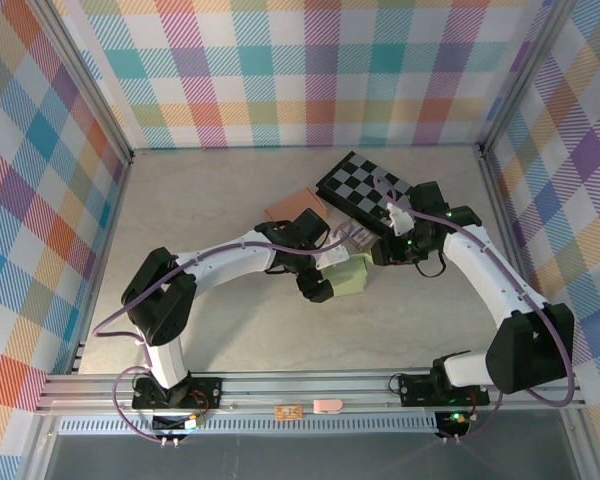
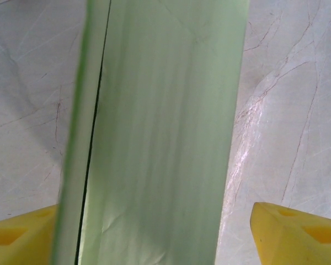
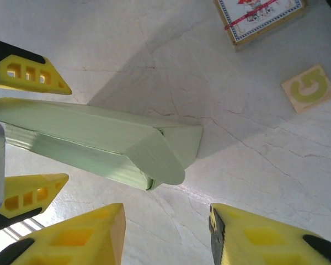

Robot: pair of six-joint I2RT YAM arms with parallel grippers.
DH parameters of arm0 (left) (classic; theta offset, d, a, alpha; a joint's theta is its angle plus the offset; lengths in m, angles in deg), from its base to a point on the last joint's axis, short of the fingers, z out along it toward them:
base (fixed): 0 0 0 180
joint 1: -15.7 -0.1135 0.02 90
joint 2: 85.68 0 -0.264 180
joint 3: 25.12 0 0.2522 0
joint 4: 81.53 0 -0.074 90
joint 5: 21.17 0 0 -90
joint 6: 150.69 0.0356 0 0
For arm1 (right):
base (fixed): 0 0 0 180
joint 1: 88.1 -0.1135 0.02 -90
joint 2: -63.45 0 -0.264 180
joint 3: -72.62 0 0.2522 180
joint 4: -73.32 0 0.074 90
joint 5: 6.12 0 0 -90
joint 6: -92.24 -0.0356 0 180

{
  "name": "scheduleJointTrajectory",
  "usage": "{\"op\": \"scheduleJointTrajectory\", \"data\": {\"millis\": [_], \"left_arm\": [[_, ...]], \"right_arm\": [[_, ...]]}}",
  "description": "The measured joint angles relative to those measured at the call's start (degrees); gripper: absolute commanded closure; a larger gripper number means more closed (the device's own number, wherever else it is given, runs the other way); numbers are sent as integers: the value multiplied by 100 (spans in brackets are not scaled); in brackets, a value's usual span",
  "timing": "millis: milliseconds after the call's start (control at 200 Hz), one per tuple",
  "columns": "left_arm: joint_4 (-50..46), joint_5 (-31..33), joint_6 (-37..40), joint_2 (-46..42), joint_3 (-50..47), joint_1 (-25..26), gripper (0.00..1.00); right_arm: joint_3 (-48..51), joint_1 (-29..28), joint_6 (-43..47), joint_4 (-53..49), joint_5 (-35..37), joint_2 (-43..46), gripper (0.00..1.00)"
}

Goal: Fold the paper box

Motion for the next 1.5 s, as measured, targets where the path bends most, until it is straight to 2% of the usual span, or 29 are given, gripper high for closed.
{"op": "scheduleJointTrajectory", "data": {"millis": [195,395,1250,1500], "left_arm": [[-109,-61,0,0,162,0,19],[-157,-83,-2,0,168,0,19],[-238,-81,-59,76,203,0,19],[-236,-81,-90,98,273,0,20]], "right_arm": [[13,-264,120,76,223,-79,53],[15,-291,212,105,413,-247,55],[2,-560,238,201,461,-450,89],[-31,-664,179,201,590,-450,94]]}}
